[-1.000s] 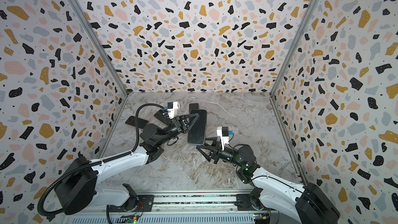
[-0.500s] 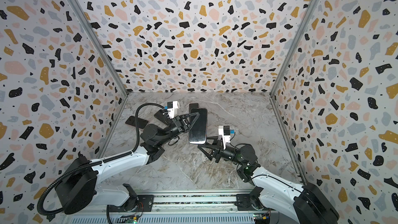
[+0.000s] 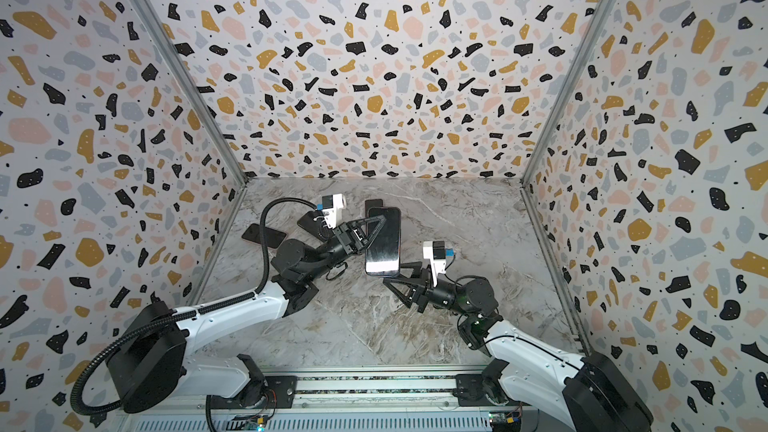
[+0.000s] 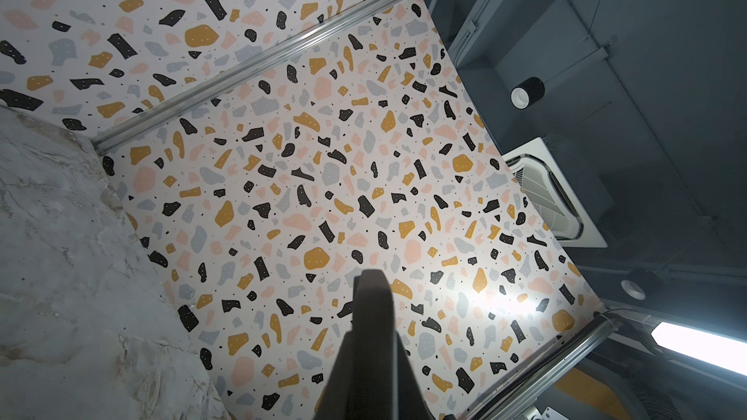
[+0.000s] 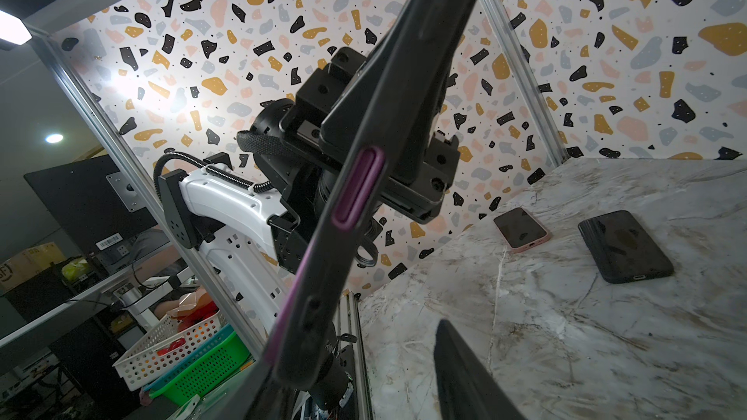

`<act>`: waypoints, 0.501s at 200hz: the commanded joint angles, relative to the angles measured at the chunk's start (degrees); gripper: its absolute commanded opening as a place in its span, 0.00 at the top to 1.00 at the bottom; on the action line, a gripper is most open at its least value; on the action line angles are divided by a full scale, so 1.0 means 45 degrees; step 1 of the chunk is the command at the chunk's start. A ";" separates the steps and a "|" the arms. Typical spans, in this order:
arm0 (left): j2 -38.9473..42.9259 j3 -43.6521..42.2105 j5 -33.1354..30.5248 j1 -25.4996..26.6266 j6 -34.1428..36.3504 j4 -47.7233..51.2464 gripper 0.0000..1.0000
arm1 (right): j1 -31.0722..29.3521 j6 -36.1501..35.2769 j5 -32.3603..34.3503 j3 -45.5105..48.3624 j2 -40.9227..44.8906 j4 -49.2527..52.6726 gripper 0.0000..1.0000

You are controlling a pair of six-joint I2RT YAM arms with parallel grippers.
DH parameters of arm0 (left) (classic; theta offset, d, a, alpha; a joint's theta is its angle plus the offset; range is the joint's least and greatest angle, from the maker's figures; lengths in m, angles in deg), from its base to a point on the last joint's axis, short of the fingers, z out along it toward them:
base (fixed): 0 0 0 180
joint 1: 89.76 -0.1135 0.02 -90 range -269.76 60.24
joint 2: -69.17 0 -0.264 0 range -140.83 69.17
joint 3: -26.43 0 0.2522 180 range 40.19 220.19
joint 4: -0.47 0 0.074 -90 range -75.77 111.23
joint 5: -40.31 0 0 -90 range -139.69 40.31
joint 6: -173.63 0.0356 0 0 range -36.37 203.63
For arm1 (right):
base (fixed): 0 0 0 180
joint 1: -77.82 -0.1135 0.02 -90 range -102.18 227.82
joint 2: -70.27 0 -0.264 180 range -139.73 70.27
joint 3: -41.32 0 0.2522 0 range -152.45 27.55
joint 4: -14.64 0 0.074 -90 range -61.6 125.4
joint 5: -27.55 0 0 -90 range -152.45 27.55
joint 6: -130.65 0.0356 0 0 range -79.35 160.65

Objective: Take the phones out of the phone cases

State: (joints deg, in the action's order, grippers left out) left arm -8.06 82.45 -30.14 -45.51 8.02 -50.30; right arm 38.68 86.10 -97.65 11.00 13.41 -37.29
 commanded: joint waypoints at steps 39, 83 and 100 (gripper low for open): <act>0.0288 0.0667 0.1182 0.0657 -0.0268 -0.1597 1.00 | 0.0508 0.0421 0.1204 -0.0306 -0.0432 0.0179 0.49; 0.0288 0.0487 0.1009 0.0694 -0.0005 -0.1274 1.00 | 0.0587 0.0671 0.0958 -0.0315 -0.0200 0.0079 0.52; 0.0307 0.0433 0.0751 0.0693 0.0329 -0.0750 1.00 | 0.0590 0.0844 0.0889 -0.0157 -0.0018 -0.0015 0.58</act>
State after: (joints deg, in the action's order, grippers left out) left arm -8.06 82.45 -29.05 -43.83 8.67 -50.32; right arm 40.13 88.18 -96.49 11.00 11.86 -36.74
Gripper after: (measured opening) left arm 0.118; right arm 0.462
